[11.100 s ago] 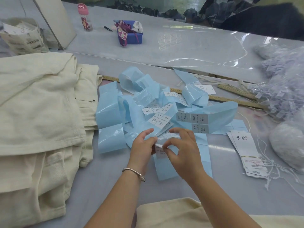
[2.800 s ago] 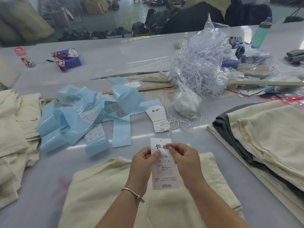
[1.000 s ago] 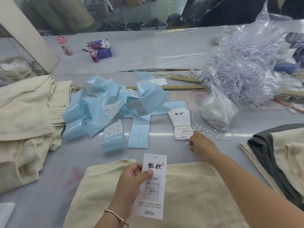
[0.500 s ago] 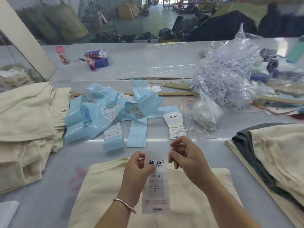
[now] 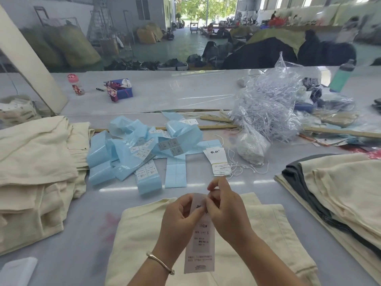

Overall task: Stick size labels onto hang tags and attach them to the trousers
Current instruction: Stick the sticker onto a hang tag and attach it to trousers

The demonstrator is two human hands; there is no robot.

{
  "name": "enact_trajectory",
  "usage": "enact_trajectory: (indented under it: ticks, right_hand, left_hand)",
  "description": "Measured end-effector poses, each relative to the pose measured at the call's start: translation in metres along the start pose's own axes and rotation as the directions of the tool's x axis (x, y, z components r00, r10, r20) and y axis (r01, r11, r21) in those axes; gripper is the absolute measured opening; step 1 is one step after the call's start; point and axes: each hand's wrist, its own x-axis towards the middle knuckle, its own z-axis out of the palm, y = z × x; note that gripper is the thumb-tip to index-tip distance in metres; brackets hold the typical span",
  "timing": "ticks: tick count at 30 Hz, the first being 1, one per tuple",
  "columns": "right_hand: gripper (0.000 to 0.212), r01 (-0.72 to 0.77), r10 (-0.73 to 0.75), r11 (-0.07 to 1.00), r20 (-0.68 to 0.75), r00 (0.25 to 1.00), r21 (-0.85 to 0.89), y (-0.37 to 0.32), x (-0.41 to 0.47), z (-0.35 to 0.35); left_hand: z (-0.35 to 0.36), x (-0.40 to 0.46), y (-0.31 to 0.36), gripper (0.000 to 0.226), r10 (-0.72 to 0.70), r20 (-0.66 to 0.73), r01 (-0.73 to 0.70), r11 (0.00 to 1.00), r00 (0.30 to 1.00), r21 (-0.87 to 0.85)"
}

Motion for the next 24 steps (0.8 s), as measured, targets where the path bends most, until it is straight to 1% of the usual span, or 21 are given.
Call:
enact_trajectory:
  ticks: [1,3,4,5,7,8,10,12,14,15,16,17,18,20,22,24]
  right_hand:
    - [0.027,0.001,-0.001,1.000,-0.005,1.000,0.003,-0.003,-0.003,0.001]
    - [0.027,-0.006,0.006,1.000,-0.008,1.000,0.007,-0.010,-0.010,0.003]
    - [0.027,-0.013,0.013,1.000,-0.007,1.000,0.020,-0.013,-0.013,0.003]
    - [0.027,-0.023,0.023,0.999,-0.004,1.000,0.042,-0.016,-0.017,0.004]
    - [0.027,-0.056,0.057,0.995,-0.008,0.998,0.086,-0.022,-0.025,0.005]
    - [0.026,-0.075,0.077,0.992,-0.014,0.997,0.100,-0.024,-0.029,0.005]
    - [0.026,-0.102,0.106,0.988,-0.028,0.994,0.117,-0.027,-0.036,0.003]
    - [0.027,-0.122,0.127,0.985,-0.033,0.991,0.123,-0.029,-0.044,-0.002]
    - [0.026,-0.149,0.154,0.984,-0.053,0.987,0.094,-0.029,-0.053,-0.007]
    - [0.024,-0.166,0.171,0.984,-0.094,0.981,0.059,-0.029,-0.058,-0.010]
    - [0.024,-0.187,0.188,0.982,-0.157,0.970,0.023,-0.028,-0.063,-0.013]
    - [0.028,-0.206,0.201,0.979,-0.227,0.953,0.004,-0.027,-0.068,-0.016]
    - [0.033,-0.213,0.207,0.977,-0.284,0.936,0.011,-0.026,-0.071,-0.019]
    - [0.038,-0.208,0.217,0.976,-0.327,0.920,0.063,-0.026,-0.076,-0.026]
    - [0.036,-0.219,0.259,0.962,-0.281,0.924,0.164,-0.025,-0.078,-0.031]
    - [0.029,-0.255,0.323,0.920,-0.206,0.924,0.296,-0.023,-0.077,-0.035]
  left_hand:
    - [-0.002,-0.002,0.001,0.018,-0.014,-0.001,0.014,0.999,1.000,-0.030]
    - [-0.008,-0.005,0.002,0.035,-0.105,-0.005,0.103,0.985,0.994,-0.138]
    - [-0.012,-0.005,0.002,0.039,-0.150,0.006,0.148,0.971,0.989,-0.188]
    - [-0.016,-0.004,0.002,0.037,-0.179,0.030,0.181,0.956,0.983,-0.233]
    - [-0.022,-0.003,0.001,0.021,-0.213,0.103,0.235,0.920,0.972,-0.314]
    - [-0.023,-0.004,0.000,0.017,-0.215,0.143,0.252,0.908,0.966,-0.336]
    - [-0.024,-0.006,-0.003,0.020,-0.195,0.222,0.262,0.906,0.956,-0.332]
    - [-0.023,-0.009,-0.004,0.018,-0.158,0.275,0.237,0.929,0.948,-0.283]
    - [-0.016,-0.010,-0.002,0.009,-0.120,0.289,0.167,0.975,0.950,-0.143]
    - [-0.013,-0.009,-0.001,0.007,-0.090,0.269,0.099,0.995,0.959,-0.020]
    - [-0.009,-0.008,0.000,0.008,-0.044,0.239,0.014,0.992,0.970,0.125]
    - [-0.005,-0.007,0.003,0.010,0.018,0.215,-0.074,0.964,0.976,0.256]
    - [-0.002,-0.007,0.008,0.011,0.084,0.207,-0.153,0.927,0.975,0.343]
    - [0.005,-0.005,0.016,0.012,0.190,0.236,-0.274,0.873,0.953,0.404]
    - [0.013,-0.003,0.022,0.012,0.271,0.271,-0.367,0.828,0.924,0.424]
    - [0.022,-0.001,0.026,0.013,0.305,0.296,-0.409,0.812,0.905,0.416]
